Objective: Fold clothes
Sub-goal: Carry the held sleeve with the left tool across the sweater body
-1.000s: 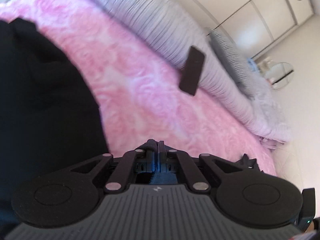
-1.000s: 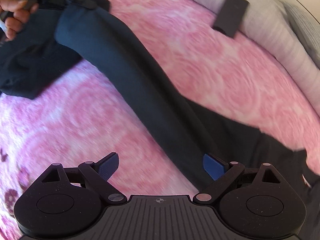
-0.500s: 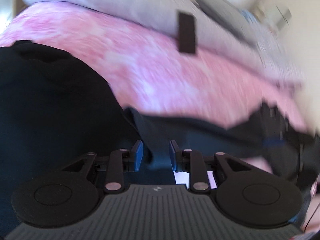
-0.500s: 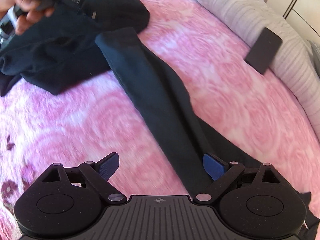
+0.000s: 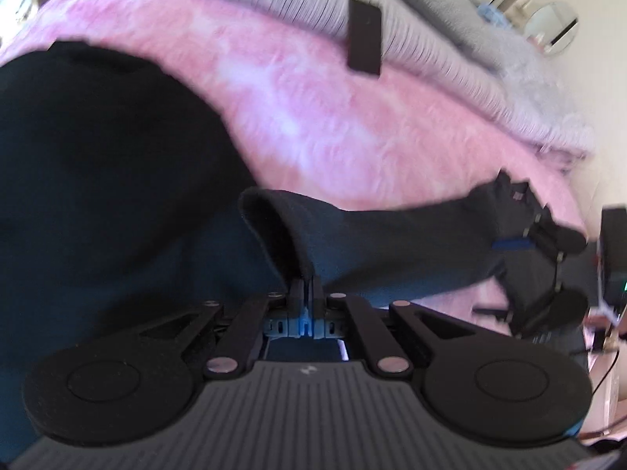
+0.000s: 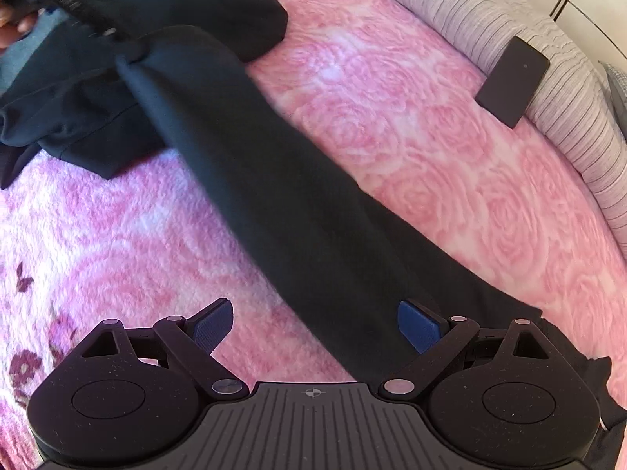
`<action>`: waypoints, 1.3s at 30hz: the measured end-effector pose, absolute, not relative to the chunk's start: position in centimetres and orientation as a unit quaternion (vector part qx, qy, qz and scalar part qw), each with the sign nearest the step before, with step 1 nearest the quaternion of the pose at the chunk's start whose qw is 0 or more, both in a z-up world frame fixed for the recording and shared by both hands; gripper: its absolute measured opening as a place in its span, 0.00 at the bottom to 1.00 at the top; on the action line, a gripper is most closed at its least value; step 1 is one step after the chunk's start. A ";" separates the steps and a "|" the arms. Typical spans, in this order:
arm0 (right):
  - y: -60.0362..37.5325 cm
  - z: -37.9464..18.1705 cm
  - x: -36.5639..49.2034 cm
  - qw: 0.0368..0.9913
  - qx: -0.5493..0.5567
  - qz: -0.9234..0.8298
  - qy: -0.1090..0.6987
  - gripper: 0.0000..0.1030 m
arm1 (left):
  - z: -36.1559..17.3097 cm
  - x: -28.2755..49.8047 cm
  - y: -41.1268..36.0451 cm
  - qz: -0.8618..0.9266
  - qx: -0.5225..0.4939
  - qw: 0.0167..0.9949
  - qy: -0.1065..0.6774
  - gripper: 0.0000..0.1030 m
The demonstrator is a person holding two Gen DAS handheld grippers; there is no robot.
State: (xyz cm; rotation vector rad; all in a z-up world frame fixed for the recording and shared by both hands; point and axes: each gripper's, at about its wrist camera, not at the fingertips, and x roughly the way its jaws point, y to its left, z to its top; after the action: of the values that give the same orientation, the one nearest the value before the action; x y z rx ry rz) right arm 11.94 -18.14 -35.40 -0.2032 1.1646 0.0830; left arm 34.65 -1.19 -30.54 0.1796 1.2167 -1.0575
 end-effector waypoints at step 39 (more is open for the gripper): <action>-16.7 -35.5 8.2 0.829 -0.094 0.027 0.551 0.91 | -36.3 36.8 -1.3 -0.440 0.006 0.707 0.553 0.02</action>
State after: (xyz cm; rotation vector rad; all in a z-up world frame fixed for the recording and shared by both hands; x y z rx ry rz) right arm 8.18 -16.70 -35.50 -0.2002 1.1702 0.0571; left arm 36.76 -1.27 -36.26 0.0134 1.2280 -0.9784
